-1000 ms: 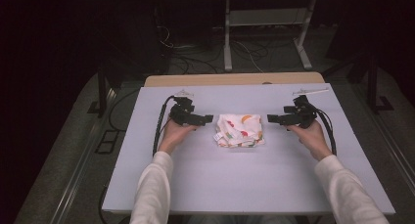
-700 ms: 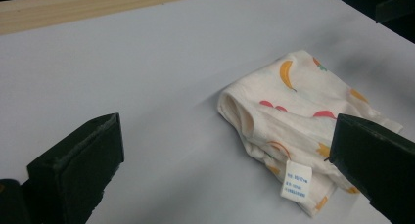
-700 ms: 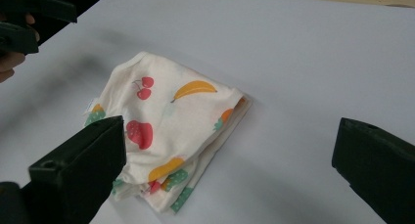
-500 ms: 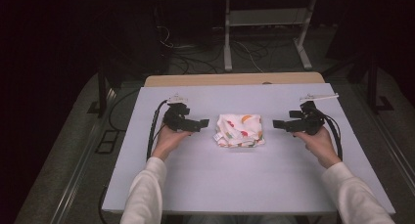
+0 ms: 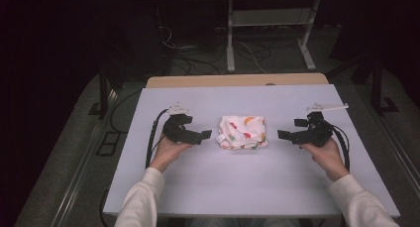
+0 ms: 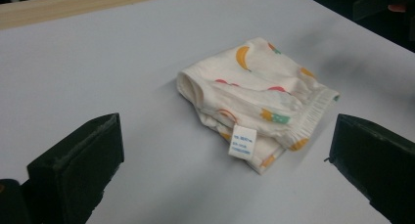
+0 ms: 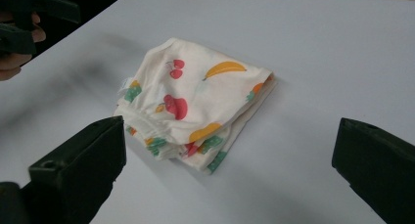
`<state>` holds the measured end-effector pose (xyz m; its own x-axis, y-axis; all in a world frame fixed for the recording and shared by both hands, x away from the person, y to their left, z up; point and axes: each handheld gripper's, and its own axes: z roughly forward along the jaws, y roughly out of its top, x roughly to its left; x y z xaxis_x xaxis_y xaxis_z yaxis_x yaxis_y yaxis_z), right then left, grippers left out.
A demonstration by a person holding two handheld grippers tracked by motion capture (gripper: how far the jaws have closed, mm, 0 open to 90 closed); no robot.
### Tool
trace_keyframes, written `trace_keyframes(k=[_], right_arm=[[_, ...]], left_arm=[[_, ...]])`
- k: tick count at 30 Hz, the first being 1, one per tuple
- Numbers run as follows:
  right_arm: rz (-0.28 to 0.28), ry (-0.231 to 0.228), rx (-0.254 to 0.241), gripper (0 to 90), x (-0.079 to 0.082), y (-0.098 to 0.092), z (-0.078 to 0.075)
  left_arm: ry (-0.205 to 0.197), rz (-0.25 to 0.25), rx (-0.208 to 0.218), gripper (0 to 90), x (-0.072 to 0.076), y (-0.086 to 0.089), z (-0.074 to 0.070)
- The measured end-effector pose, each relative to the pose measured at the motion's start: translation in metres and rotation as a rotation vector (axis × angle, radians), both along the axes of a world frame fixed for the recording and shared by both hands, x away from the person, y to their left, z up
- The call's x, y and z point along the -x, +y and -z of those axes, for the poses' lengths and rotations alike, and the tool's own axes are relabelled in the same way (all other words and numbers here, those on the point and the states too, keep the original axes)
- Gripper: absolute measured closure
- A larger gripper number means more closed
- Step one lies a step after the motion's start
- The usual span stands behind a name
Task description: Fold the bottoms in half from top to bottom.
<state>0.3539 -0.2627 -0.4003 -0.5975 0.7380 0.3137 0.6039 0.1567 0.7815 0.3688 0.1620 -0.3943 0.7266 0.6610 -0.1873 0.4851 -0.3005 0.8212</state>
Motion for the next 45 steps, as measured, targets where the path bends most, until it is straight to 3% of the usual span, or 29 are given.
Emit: trace_keyframes(k=[8, 25, 32, 36, 45], right_arm=[[0.002, -0.018, -0.005, 0.0, 0.020, 0.001, 0.001], [-0.024, -0.027, 0.021, 0.0, 0.059, 0.001, 0.018], [-0.022, -0.026, 0.035, 0.0, 0.074, -0.003, 0.024], [-0.013, -0.040, 0.039, 0.0, 0.081, -0.005, 0.026], [-0.006, -0.061, 0.068, 0.0, 0.090, -0.005, 0.033]], left_arm=[[-0.036, -0.001, -0.029, 0.0, 0.019, 0.007, 0.002], [-0.105, -0.016, -0.028, 0.0, 0.062, 0.026, 0.013], [-0.117, -0.027, -0.014, 0.0, 0.075, 0.036, 0.017], [-0.131, -0.042, -0.029, 0.0, 0.083, 0.040, 0.023], [-0.114, -0.010, -0.045, 0.0, 0.090, 0.040, 0.031]])
